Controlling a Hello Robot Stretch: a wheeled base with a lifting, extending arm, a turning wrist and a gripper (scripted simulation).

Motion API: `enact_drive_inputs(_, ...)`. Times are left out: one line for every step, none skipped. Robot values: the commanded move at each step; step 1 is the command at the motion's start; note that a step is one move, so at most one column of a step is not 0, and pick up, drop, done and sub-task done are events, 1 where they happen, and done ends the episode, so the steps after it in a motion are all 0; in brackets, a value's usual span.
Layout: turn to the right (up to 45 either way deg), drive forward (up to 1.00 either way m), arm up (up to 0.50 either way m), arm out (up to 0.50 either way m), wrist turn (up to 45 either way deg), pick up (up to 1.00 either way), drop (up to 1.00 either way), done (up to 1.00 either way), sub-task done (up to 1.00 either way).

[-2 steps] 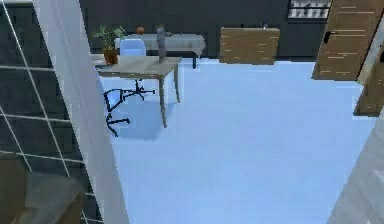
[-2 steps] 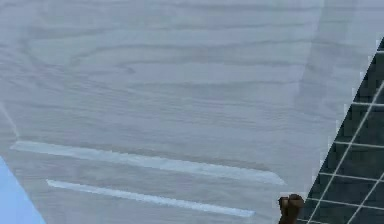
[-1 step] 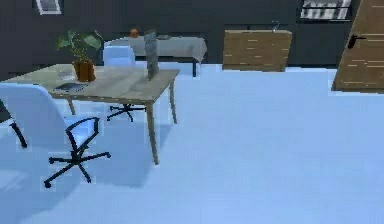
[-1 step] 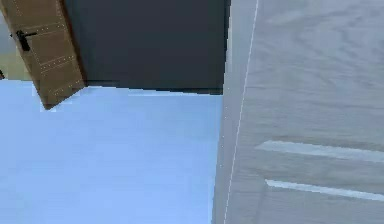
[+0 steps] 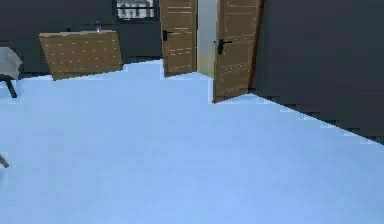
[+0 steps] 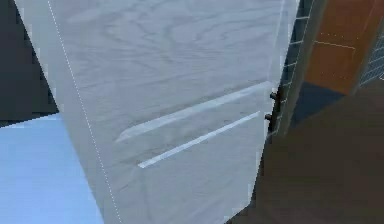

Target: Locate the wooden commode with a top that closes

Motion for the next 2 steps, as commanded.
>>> enact_drive_inputs(24.0, 0.0, 0.0, 0.0, 0.0, 0.0, 0.0, 0.0, 0.0)
enact_drive_inputs(0.0, 0.25, 0.0, 0.0, 0.0, 0.0, 0.0, 0.0, 0.0)
